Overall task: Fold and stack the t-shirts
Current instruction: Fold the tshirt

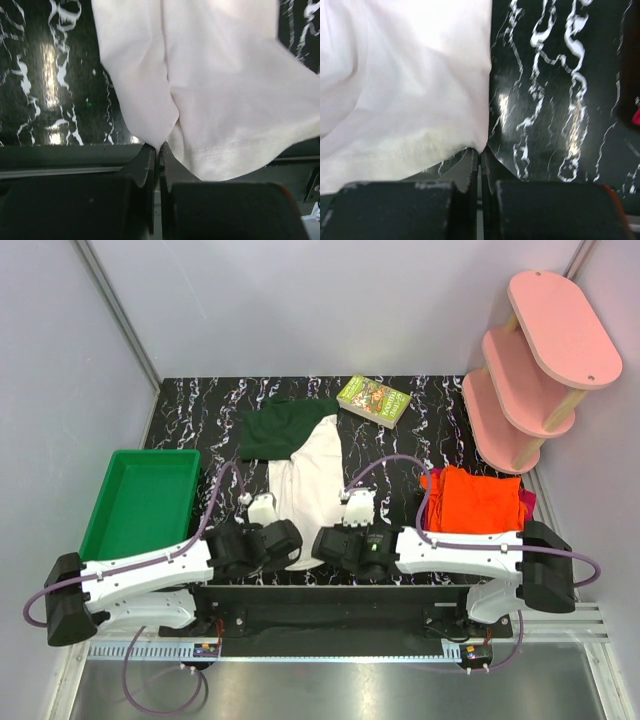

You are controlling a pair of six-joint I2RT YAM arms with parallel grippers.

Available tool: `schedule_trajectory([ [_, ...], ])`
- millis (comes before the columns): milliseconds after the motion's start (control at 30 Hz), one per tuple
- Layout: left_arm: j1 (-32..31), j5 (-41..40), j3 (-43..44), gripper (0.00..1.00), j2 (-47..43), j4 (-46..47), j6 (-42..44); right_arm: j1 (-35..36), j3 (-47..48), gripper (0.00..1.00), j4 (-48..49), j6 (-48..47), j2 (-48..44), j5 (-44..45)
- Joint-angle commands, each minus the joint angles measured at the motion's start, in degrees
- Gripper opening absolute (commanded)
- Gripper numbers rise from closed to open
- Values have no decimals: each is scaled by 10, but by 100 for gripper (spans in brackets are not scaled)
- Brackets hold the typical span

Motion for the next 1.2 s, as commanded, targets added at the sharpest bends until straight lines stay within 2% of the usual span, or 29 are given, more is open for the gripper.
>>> schedule_trajectory([
  [0,30,-67,53,0,37,-24,48,-57,29,0,21,-93,-2,37],
  [167,92,-68,74,0,57,-15,99,-116,48,0,69,-176,30,19],
  [300,170,-66,95,0,61,5,149,-173,68,0,115,-225,52,-6],
  [500,261,-57,139,0,91,40,232,-221,126,0,148,-296,106,-31],
  [867,375,-16,234,0,260,120,316,-330,231,0,188,-355,215,-79],
  [1167,405,4,368,0,397,130,349,-381,331,0,192,-377,313,-114],
])
